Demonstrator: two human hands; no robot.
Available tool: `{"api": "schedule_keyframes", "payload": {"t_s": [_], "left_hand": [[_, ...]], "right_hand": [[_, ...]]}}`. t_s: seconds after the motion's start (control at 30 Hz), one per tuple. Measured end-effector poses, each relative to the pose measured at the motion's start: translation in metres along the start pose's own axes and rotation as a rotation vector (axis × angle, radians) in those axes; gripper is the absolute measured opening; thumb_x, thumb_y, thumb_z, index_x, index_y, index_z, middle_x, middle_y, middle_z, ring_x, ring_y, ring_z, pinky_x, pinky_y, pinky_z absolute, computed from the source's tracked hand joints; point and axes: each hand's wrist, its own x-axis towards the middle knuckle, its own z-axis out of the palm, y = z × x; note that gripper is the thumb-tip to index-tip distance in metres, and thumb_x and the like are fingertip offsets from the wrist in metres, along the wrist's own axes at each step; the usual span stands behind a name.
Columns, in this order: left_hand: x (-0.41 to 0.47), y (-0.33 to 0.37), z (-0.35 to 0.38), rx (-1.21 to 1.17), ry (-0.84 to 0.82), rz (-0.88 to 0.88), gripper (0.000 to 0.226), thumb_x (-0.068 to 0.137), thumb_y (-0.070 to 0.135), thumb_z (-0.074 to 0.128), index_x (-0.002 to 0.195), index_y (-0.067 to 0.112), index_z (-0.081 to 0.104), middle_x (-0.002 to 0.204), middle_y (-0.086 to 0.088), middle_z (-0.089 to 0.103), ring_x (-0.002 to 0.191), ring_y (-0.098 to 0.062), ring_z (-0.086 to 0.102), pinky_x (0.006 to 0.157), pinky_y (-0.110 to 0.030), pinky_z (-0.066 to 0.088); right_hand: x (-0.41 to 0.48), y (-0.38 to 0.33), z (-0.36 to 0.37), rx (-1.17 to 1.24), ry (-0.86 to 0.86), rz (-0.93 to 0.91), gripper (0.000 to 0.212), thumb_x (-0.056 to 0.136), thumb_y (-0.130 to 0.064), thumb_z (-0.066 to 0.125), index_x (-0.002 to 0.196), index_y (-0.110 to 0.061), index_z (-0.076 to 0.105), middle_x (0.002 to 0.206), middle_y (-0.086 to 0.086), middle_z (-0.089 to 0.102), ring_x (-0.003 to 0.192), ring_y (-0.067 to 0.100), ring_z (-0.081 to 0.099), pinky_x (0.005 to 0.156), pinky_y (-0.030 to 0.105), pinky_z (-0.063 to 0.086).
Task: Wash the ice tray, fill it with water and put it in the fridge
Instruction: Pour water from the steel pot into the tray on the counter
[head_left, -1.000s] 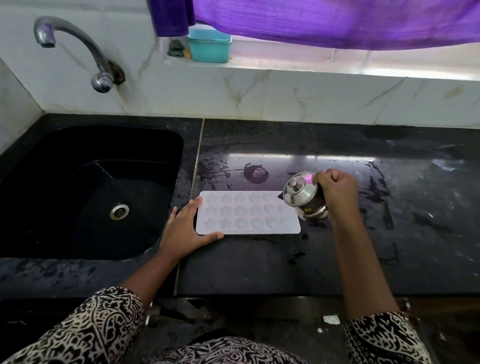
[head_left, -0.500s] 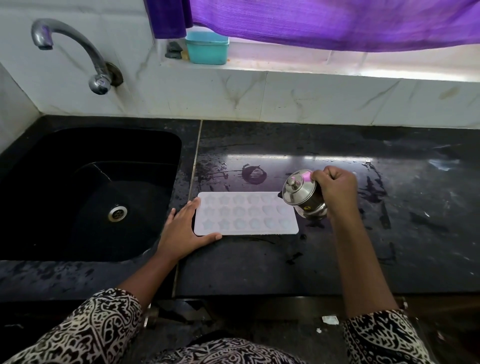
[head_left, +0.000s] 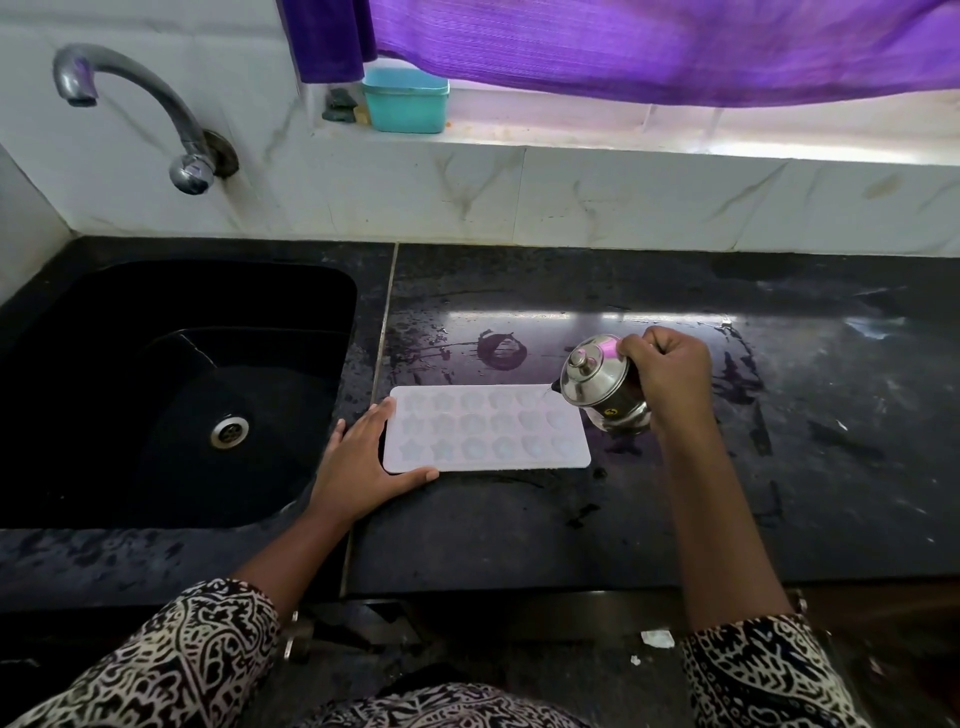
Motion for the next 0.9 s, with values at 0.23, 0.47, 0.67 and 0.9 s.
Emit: {"api": "schedule_keyframes", "payload": {"t_s": [0.23, 0.47, 0.67, 0.9], "left_hand": [[0.001, 0.001, 0.0, -0.002, -0.002, 0.002, 0.123, 0.053, 0.09, 0.044, 0.152, 0.02, 0.026, 0.157, 0.006, 0.031, 0.147, -0.009, 0.022, 0.121, -0.039, 0.006], [0.0, 0.0, 0.0, 0.001, 0.002, 0.005, 0.123, 0.054, 0.09, 0.045, 0.152, 0.019, 0.026, 0.157, 0.006, 0.031, 0.146, -0.009, 0.022, 0.121, -0.039, 0.007], [0.001, -0.001, 0.001, 0.005, 0.005, 0.006, 0.122, 0.054, 0.09, 0.046, 0.152, 0.02, 0.027, 0.157, 0.006, 0.031, 0.146, -0.009, 0.023, 0.121, -0.041, 0.008], [0.002, -0.003, 0.002, 0.007, 0.0, 0.008, 0.122, 0.055, 0.091, 0.045, 0.152, 0.02, 0.026, 0.157, 0.007, 0.031, 0.146, -0.01, 0.023, 0.121, -0.041, 0.008]], "right_hand": [[-0.002, 0.001, -0.001, -0.022, -0.011, 0.007, 0.035, 0.074, -0.009, 0.066, 0.052, -0.014, 0.039, 0.046, -0.005, 0.031, 0.039, 0.003, 0.025, 0.04, 0.015, 0.029], [0.0, 0.004, 0.0, -0.023, -0.013, 0.015, 0.037, 0.077, -0.007, 0.065, 0.051, -0.015, 0.04, 0.036, -0.015, 0.034, 0.035, 0.0, 0.032, 0.039, 0.011, 0.033], [0.003, 0.007, 0.001, -0.037, -0.017, 0.005, 0.034, 0.078, -0.011, 0.064, 0.052, -0.016, 0.043, 0.037, -0.014, 0.037, 0.036, 0.0, 0.034, 0.039, 0.01, 0.034], [0.01, 0.012, -0.001, 0.2, -0.003, 0.155, 0.029, 0.077, -0.003, 0.063, 0.056, -0.013, 0.046, 0.041, -0.009, 0.038, 0.041, 0.004, 0.035, 0.043, 0.013, 0.034]]}}
